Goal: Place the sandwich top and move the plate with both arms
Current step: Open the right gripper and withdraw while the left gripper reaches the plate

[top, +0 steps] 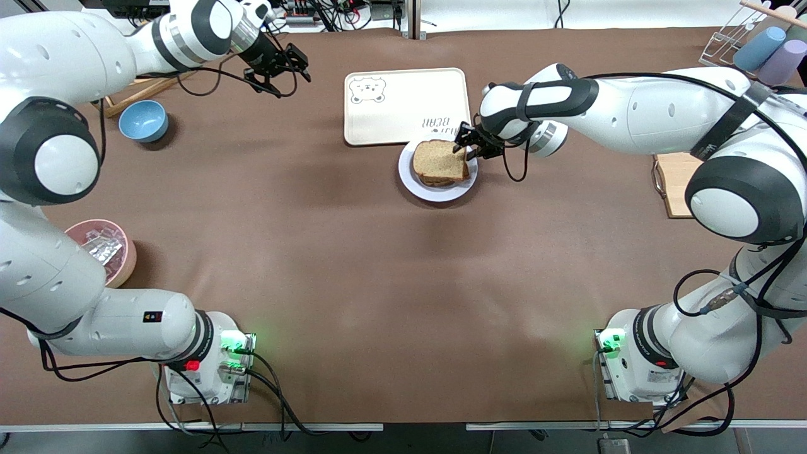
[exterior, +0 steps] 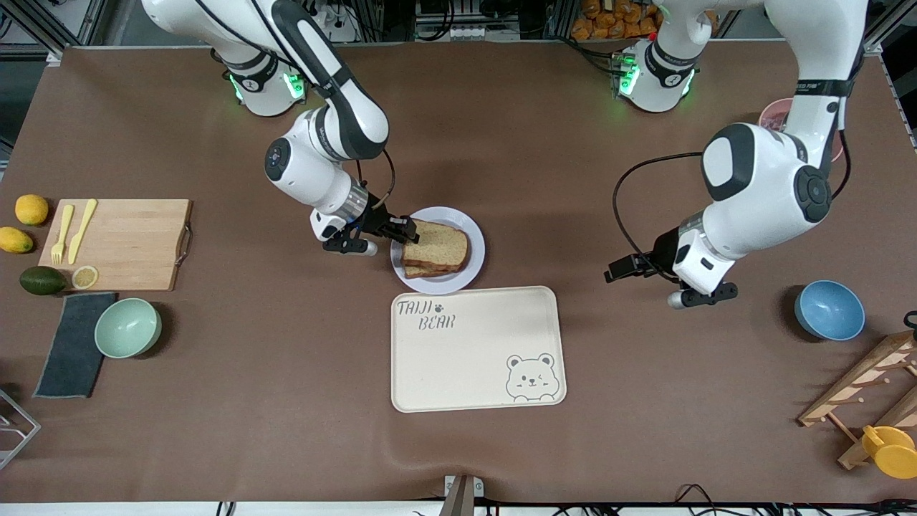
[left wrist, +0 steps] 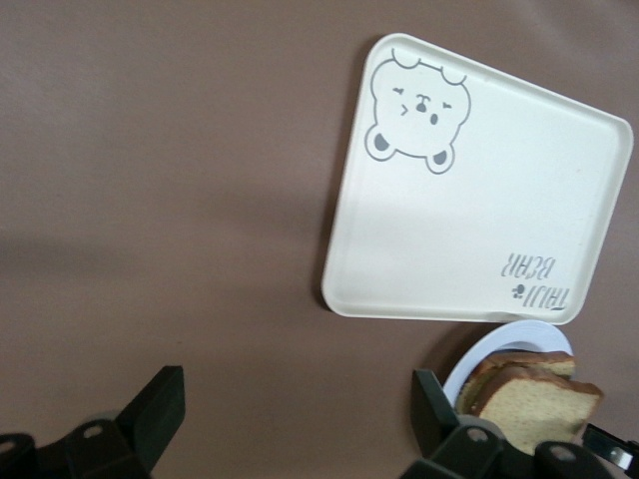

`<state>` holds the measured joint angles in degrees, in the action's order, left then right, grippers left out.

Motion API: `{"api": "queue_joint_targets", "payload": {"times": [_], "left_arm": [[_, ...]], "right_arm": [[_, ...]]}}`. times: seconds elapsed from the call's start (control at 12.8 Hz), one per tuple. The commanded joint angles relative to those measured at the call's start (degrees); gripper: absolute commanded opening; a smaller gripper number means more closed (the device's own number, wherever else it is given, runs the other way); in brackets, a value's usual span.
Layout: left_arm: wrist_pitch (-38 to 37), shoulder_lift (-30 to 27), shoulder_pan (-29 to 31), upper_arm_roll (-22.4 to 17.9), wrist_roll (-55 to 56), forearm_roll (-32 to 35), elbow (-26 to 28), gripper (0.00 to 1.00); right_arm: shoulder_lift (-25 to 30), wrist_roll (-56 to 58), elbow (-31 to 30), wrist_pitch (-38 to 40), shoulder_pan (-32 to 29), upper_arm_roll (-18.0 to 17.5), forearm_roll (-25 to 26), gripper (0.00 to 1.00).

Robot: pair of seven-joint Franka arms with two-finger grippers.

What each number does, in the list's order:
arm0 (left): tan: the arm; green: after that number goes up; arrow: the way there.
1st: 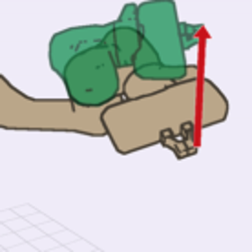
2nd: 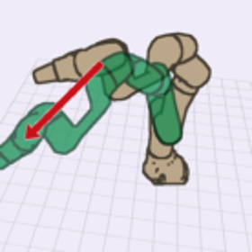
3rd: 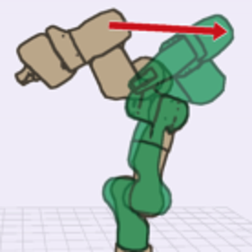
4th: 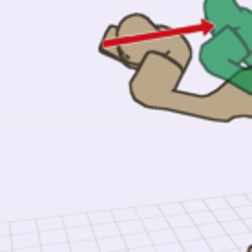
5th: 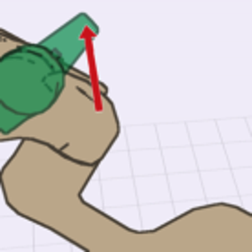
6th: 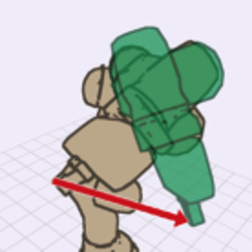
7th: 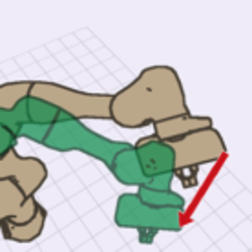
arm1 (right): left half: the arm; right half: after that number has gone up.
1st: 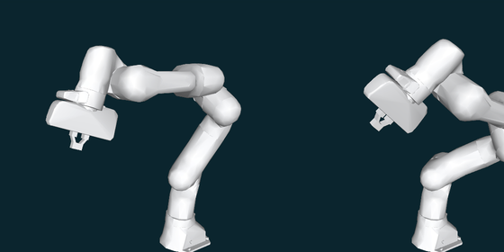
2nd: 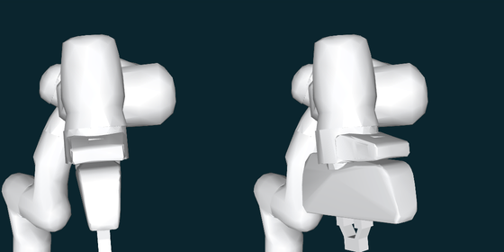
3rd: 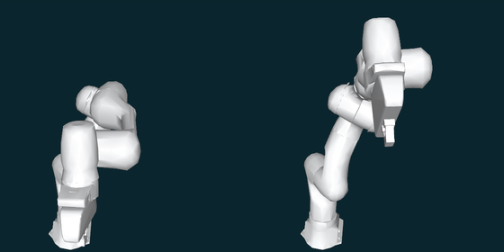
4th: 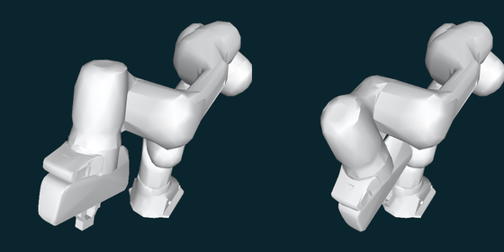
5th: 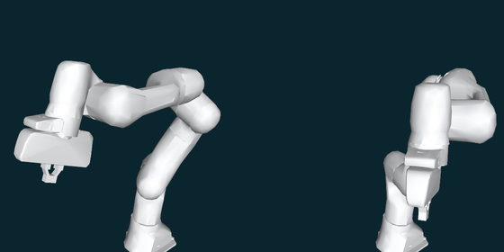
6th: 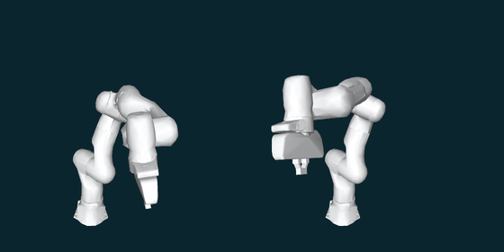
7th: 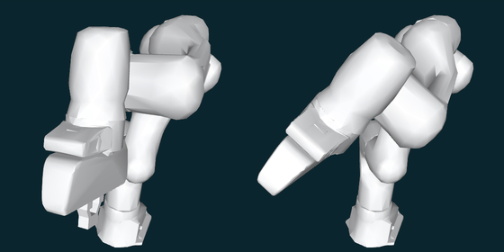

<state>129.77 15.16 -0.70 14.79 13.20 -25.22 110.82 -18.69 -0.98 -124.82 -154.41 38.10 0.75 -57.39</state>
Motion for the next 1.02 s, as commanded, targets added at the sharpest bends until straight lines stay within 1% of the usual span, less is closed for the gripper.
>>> {"api": "queue_joint_targets", "payload": {"times": [0.0, 0.16, 0.23, 0.39, 0.55, 0.78, 0.86, 0.94], "left_arm": [[0.3, 0.4, -0.8, 0.2, -1.1, -7.1, -0.6, 1.00], [0.3, 0.6, -0.4, 0.3, -5.3, -14.3, -0.1, 1.00], [0.3, 1.5, -0.3, 0.3, -9.4, -17.7, 0.4, 1.00], [0.4, 2.5, 0.4, 0.2, -17.3, -24.1, 2.1, 1.00], [0.7, 5.1, 1.3, 0.3, -27.9, -31.8, 2.6, 1.00], [0.7, 6.8, 0.1, 0.4, -41.2, -46.2, 6.1, 1.00], [0.7, 6.9, -1.2, 0.6, -45.5, -52.6, 7.8, 1.00], [0.7, 7.4, -2.6, 0.7, -48.8, -57.5, 9.0, 1.00]], "right_arm": [[-0.4, -0.4, 1.7, 0.9, -1.0, 0.1, -1.1, 0.86], [-0.2, -0.5, 2.9, 4.0, -2.8, 0.2, -1.1, 0.89], [-0.3, -0.9, 3.8, 5.4, -3.8, 0.2, -1.0, 0.94], [-0.3, -0.9, 4.5, 6.2, -5.1, 0.2, -0.4, 0.94], [-0.1, -0.9, 5.2, 8.6, -6.9, 0.5, 0.3, 0.92], [0.1, -0.9, 7.9, 14.6, -11.7, 1.2, 8.1, 0.93], [0.1, -0.9, 9.5, 17.1, -14.2, 1.2, 11.6, 0.93], [0.0, -0.9, 11.4, 20.2, -16.8, 1.2, 14.7, 0.93]]}}
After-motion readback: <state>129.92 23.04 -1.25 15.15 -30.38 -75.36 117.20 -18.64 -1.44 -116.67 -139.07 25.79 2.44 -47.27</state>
